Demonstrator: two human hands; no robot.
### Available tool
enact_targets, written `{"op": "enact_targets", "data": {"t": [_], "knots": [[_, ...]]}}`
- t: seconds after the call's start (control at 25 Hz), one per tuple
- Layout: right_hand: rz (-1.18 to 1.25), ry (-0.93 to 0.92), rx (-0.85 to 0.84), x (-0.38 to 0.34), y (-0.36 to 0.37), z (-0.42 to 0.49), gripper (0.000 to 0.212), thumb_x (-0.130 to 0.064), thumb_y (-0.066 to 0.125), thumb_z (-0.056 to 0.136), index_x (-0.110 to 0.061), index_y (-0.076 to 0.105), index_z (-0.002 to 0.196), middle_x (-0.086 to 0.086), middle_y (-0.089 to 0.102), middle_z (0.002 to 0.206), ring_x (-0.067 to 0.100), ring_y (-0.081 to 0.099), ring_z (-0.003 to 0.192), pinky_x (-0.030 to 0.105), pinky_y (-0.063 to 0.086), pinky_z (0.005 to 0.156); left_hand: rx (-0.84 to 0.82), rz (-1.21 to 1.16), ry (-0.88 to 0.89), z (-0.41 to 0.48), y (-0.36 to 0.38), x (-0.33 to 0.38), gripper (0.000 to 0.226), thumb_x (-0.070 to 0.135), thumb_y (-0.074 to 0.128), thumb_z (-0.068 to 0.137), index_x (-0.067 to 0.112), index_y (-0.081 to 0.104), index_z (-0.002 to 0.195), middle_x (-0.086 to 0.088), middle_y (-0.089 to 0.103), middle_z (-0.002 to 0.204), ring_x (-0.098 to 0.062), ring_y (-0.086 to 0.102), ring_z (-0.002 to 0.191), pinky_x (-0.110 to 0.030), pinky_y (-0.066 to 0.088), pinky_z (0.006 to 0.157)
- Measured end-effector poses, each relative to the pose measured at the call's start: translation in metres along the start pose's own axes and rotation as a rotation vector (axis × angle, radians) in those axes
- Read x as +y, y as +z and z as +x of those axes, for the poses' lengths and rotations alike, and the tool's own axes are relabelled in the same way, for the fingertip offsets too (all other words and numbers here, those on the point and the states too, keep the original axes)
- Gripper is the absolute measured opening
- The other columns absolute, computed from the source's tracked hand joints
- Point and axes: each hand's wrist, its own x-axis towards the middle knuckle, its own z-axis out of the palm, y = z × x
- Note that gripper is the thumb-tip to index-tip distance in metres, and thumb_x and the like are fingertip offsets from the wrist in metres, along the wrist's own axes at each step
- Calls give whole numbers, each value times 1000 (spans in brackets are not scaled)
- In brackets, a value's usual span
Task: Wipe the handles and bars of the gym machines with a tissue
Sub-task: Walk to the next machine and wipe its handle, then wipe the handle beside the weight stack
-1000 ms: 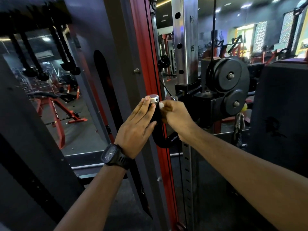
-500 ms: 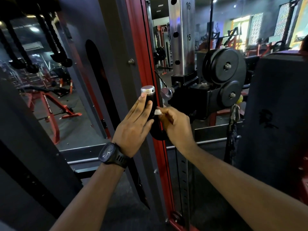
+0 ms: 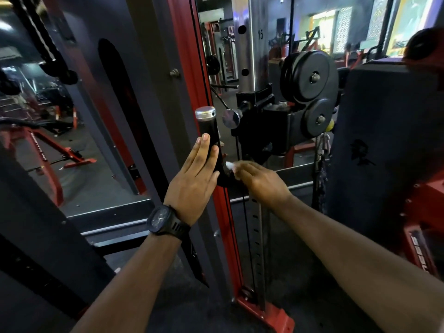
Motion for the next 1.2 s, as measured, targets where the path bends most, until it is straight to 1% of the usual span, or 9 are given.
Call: {"op": "enact_targets", "data": {"t": [0.12, 0.24, 0.36, 0.44, 0.64, 0.76, 0.88, 1.04, 1.2], "knots": [[-32, 189, -40, -1, 2, 7, 52, 2, 71, 81, -3, 58, 131, 13, 62, 130, 33, 61, 119, 45, 61, 72, -44, -30, -19, -9, 4, -3, 49, 18, 46, 97, -9, 42, 138, -23, 27, 153, -31, 26, 143, -40, 32, 116], [57, 417, 19, -12, 2, 6, 27, -7, 61, 92, -10, 64, 119, 7, 65, 118, 26, 64, 107, 36, 55, 77, -119, -118, -64, -14, 4, -3, 51, 22, 44, 99, -6, 41, 142, -21, 25, 157, -27, 22, 146, -25, 14, 122], [352, 813, 152, -31, -1, -1, 15, -18, 57, 98, -13, 70, 105, 4, 70, 95, 19, 66, 88, 30, 52, 74, -177, -165, -118, -16, 1, 0, 51, 24, 43, 100, -4, 41, 143, -19, 23, 159, -23, 19, 147, -32, 25, 117], [461, 917, 164, -45, -4, -13, 18, -27, 59, 99, -14, 70, 91, 1, 68, 77, 18, 66, 72, 33, 54, 62, -214, -209, -176, -25, -5, 10, 51, 23, 46, 98, -2, 43, 143, -17, 24, 159, -19, 19, 146, -33, 29, 113], [650, 912, -7, -72, -15, -31, 26, -25, 59, 95, -14, 65, 73, -4, 60, 64, 7, 55, 59, 16, 37, 50, -305, -188, -267, -54, -26, 26, 50, 27, 44, 100, 2, 45, 143, -12, 26, 159, -19, 27, 145, -32, 36, 110], [835, 829, -159, -94, -16, -33, 25, -31, 62, 90, -14, 68, 72, 2, 69, 69, 18, 66, 69, 30, 52, 64, -353, -152, -460, -73, -51, 43, 48, 24, 57, 98, 6, 49, 142, -9, 34, 157, -22, 39, 140, -29, 33, 109], [1048, 745, -289, -139, -15, -44, 30, -36, 64, 91, -12, 68, 74, 4, 71, 71, 22, 71, 74, 45, 60, 70, -416, -73, -623, -107, -87, 68, 45, 21, 63, 95, 7, 56, 137, -11, 47, 148, -28, 51, 131, -37, 40, 107], [1242, 720, -390, -218, -8, -47, 21, -31, 64, 93, -19, 63, 75, 1, 72, 70, 21, 74, 75, 44, 63, 71, -508, 51, -860, -169, -164, 87, 46, 28, 58, 97, 19, 52, 142, -1, 48, 148, -21, 48, 133, -32, 40, 106], [1446, 612, -603, -328, -10, -39, 23, -25, 60, 96, -2, 60, 93, 7, 67, 76, 17, 70, 66, 29, 59, 62, -576, 230, -1118, -239, -262, 82, 45, 35, 50, 100, 25, 49, 144, 4, 51, 146, -19, 48, 132, -34, 41, 103]]}}
